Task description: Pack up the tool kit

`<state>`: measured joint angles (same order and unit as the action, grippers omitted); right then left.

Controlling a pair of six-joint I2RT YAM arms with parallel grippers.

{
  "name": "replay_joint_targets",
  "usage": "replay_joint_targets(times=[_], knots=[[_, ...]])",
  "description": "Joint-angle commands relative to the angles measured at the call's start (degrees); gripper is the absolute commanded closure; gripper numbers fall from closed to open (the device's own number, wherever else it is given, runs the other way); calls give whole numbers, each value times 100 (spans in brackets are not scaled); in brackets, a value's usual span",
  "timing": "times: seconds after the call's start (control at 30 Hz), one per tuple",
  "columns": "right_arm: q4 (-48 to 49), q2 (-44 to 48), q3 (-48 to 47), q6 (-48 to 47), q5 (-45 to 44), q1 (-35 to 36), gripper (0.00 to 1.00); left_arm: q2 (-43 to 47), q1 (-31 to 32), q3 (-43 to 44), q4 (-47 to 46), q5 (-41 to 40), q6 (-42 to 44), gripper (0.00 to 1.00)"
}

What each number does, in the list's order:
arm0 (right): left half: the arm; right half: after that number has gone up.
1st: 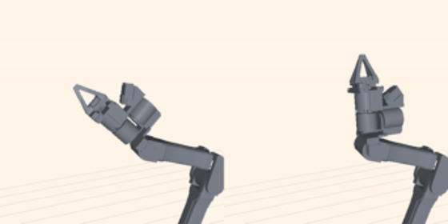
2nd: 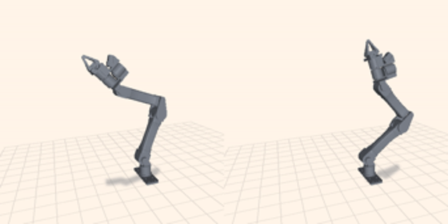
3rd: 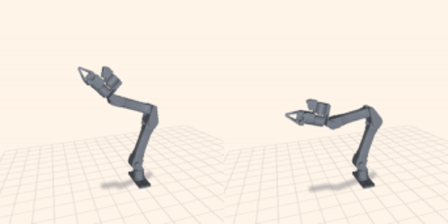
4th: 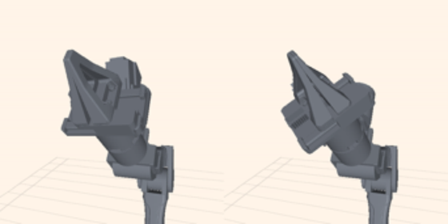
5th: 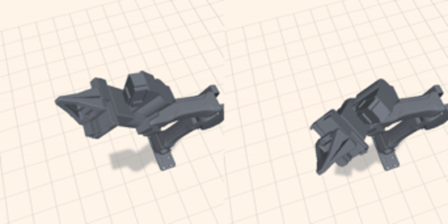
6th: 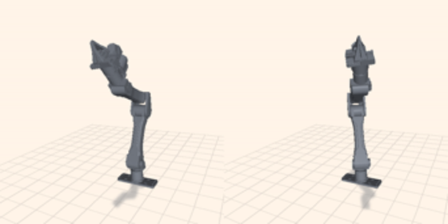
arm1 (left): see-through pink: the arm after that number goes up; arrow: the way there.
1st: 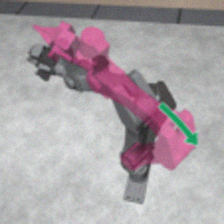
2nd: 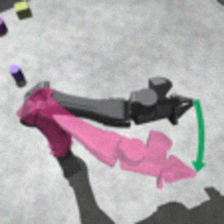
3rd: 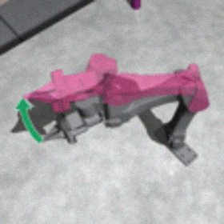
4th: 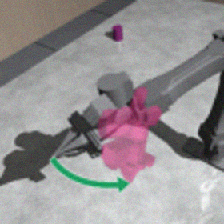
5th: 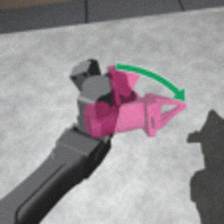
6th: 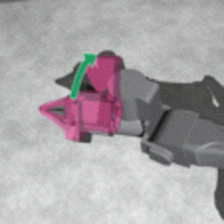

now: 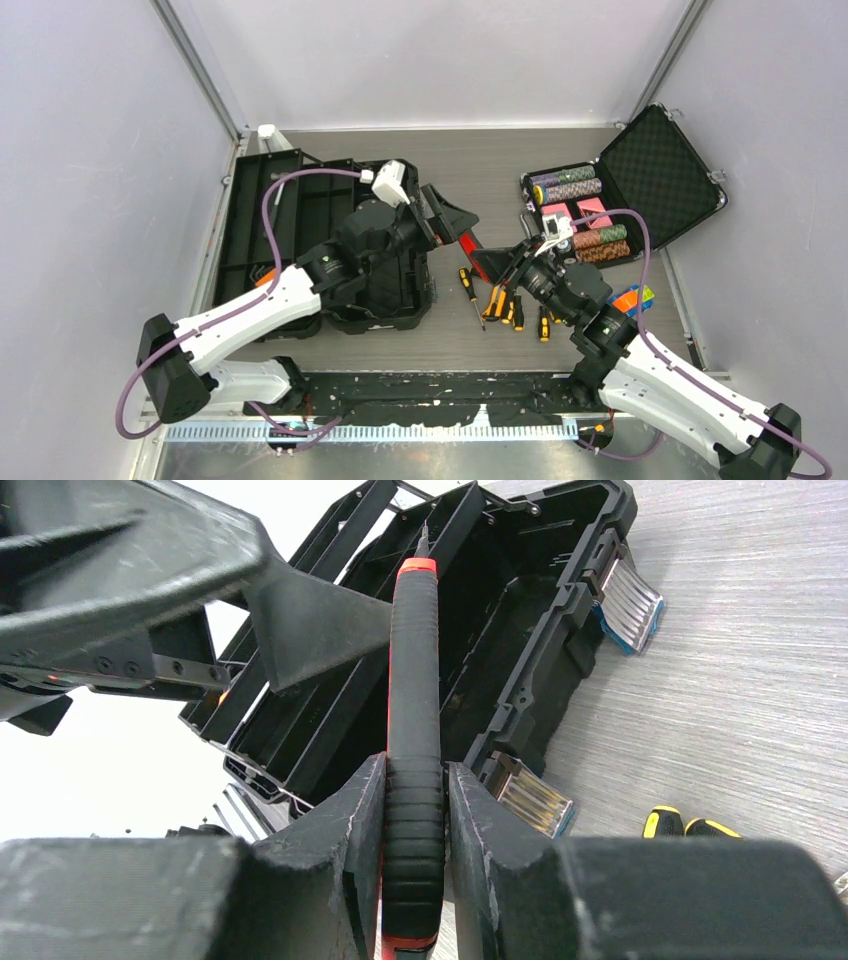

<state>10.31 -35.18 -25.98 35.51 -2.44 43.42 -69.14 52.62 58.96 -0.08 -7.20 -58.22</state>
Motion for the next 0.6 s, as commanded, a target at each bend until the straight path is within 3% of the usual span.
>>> replay_joint_targets(times=[0.0, 0.13, 0.37, 0.57], knots=[[730, -67, -52, -266, -442, 234, 95, -157, 115, 216, 193, -313, -79, 1], [799, -151, -32, -350, -557, 349, 95, -240, 141, 183, 373, -431, -109, 2], [832, -270, -21, -486, -628, 469, 95, -451, 143, 325, 356, -288, -56, 23], [865, -330, 20, -596, -668, 620, 95, -559, 143, 358, 356, -290, -14, 32]])
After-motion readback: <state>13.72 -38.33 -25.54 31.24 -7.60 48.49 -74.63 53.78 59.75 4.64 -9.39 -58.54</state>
